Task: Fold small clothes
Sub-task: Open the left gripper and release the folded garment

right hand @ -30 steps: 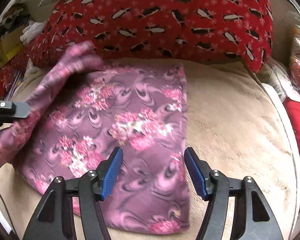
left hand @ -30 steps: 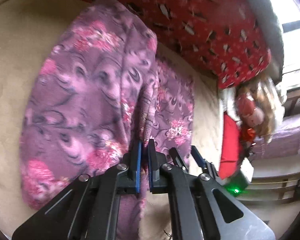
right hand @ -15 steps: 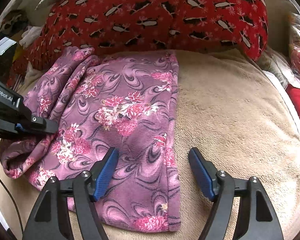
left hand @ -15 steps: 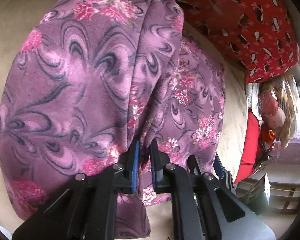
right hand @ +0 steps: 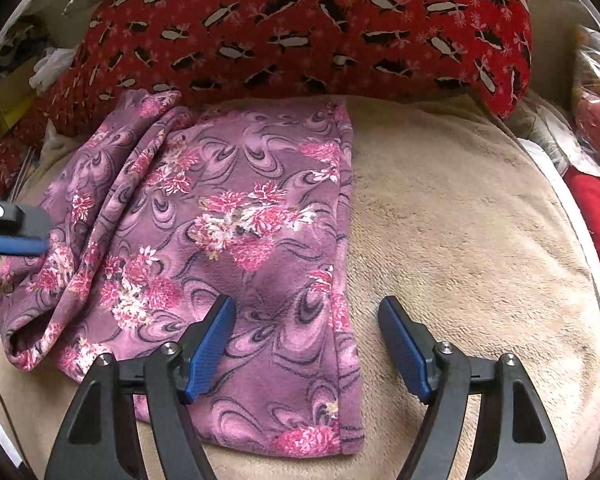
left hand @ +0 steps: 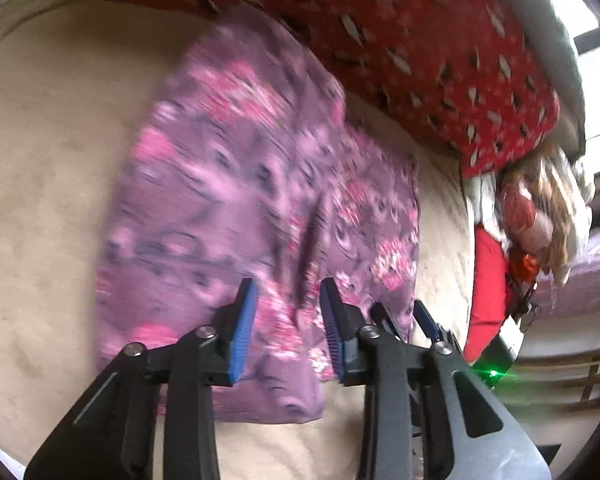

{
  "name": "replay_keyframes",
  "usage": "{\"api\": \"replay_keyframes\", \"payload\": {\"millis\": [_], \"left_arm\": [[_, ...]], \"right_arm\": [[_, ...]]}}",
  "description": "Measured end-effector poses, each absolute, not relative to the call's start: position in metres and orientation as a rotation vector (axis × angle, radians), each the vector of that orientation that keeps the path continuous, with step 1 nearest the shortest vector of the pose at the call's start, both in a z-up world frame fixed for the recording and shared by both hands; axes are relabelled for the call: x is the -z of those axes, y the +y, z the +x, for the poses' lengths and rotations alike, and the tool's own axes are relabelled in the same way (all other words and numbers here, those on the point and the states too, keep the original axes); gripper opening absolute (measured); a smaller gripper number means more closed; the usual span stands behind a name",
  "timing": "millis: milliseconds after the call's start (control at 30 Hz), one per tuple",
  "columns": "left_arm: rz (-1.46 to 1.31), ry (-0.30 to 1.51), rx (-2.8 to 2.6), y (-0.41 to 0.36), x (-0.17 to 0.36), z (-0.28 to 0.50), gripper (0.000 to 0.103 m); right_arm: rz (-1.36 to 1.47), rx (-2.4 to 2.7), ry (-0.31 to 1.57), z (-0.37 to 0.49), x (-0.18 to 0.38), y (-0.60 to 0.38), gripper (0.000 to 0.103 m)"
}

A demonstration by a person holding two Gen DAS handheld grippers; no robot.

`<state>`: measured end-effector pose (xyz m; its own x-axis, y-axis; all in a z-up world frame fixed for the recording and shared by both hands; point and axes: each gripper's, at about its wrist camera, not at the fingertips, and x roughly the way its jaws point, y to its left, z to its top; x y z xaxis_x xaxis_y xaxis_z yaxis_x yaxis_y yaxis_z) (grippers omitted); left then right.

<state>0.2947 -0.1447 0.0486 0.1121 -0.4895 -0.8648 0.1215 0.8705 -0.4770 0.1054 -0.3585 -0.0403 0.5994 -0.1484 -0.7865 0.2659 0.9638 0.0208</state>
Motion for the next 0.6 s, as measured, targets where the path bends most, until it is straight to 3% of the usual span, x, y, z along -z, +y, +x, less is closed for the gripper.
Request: {"api": "replay_keyframes", "payload": {"millis": [200, 533, 600], "left_arm": [[-0.459, 1.356, 0.373, -0.084, -0.042, 0.315, 0.037], [-0.646, 1.396, 0.383, -0.045, -0.005, 0.338, 0.039], [-0.647, 1.399, 0.401, -0.042, -0.002, 0.344, 0.047]], "right_arm": [[0.301, 0.181, 0.776, 0.102, 0.004, -0.364, 0.076], [0.599, -0.087, 0.831, 0.172, 0.012, -0.341, 0.077], [0.629, -0.114, 0.848, 0.187, 0.021, -0.333, 0.077]]}}
